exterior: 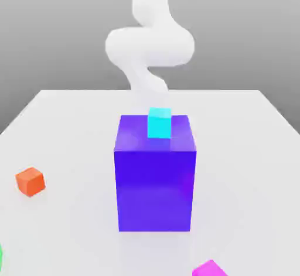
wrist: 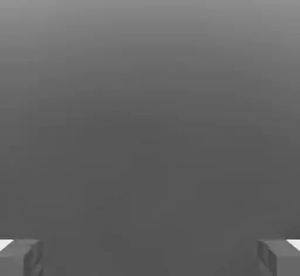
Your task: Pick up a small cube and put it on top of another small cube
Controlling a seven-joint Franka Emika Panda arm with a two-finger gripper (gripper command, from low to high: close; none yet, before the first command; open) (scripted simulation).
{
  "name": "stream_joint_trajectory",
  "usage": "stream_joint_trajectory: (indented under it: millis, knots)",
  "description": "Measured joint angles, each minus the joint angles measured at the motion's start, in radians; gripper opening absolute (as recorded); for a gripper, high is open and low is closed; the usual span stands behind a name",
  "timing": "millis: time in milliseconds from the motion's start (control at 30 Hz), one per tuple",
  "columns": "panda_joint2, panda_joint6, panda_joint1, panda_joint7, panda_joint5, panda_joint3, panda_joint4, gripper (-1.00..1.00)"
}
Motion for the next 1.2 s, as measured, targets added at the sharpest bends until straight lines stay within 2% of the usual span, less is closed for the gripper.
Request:
stream_joint_trajectory:
  millis: [600, 967, 1100, 1133, 1200]
  knots:
    - [0.659, 0.195, 0.108, -0.215, 0.018, 0.015, 0.013, 0.0]
    - [1.058, 0.317, 0.147, -0.304, -0.026, 0.039, 0.022, 0.0]
    - [1.203, 0.418, 0.156, -0.303, -0.039, 0.033, 0.048, 0.0]
    - [1.228, 0.437, 0.157, -0.302, -0.04, 0.031, 0.054, -1.0]
    - [1.228, 0.437, 0.157, -0.302, -0.04, 0.031, 0.054, -1.0]
